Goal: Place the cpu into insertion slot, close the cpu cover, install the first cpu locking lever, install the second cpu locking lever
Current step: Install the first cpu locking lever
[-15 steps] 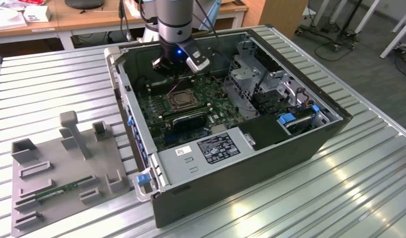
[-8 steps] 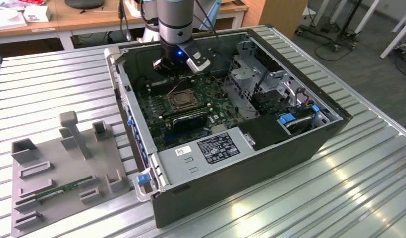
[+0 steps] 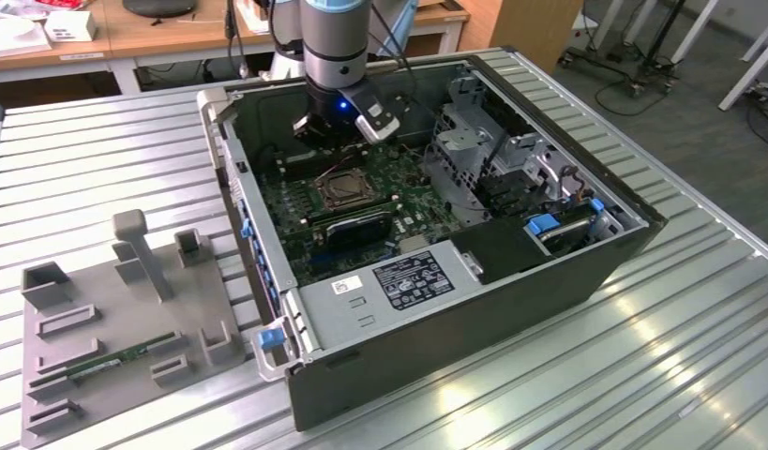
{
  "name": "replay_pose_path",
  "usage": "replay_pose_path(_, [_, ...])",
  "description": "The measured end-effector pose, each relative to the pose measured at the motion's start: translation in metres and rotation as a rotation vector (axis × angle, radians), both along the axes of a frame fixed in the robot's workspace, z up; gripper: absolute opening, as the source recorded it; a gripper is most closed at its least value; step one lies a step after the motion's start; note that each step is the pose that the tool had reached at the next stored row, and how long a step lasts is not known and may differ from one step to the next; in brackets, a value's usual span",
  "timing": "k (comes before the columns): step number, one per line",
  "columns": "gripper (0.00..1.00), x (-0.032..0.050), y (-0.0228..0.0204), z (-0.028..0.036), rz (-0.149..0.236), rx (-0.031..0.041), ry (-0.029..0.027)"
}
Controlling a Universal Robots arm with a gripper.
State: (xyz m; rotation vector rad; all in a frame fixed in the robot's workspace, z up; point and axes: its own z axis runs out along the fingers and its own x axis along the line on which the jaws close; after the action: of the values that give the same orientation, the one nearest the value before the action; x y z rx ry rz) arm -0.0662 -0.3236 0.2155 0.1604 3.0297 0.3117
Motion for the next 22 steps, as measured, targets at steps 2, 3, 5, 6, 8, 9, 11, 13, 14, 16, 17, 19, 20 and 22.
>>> replay_pose_path(2, [0.11, 0.0013, 0.0000, -0.0018, 0.000, 0.0000, -0.0001])
replay_pose_path(3, [0.11, 0.0019, 0.0000, -0.0027, 0.000, 0.0000, 0.0000])
replay_pose_path(5, [0.11, 0.0032, 0.0000, -0.0044, 0.000, 0.0001, -0.0001])
replay_pose_path(6, [0.11, 0.0038, 0.0000, -0.0051, 0.000, 0.0001, -0.0001])
replay_pose_path(8, [0.11, 0.0048, 0.0000, -0.0062, 0.000, 0.0001, -0.0001])
replay_pose_path(9, [0.11, 0.0052, 0.0000, -0.0067, 0.000, 0.0001, -0.0001])
replay_pose_path(11, [0.11, 0.0055, 0.0000, -0.0074, 0.000, 0.0000, -0.0001])
replay_pose_path(13, [0.11, 0.0056, 0.0000, -0.0081, 0.000, 0.0002, -0.0001])
replay_pose_path(14, [0.11, 0.0057, 0.0000, -0.0085, 0.000, 0.0001, -0.0001])
replay_pose_path(16, [0.11, 0.0058, 0.0000, -0.0094, 0.000, 0.0001, -0.0001])
replay_pose_path(17, [0.11, 0.0060, 0.0000, -0.0099, 0.000, 0.0001, -0.0001])
replay_pose_path(19, [0.11, 0.0064, 0.0000, -0.0109, 0.000, 0.0000, -0.0001])
replay_pose_path(20, [0.11, 0.0066, 0.0000, -0.0113, 0.000, 0.0001, 0.0000])
replay_pose_path(22, [0.11, 0.0073, 0.0000, -0.0123, 0.000, 0.0001, 0.0000])
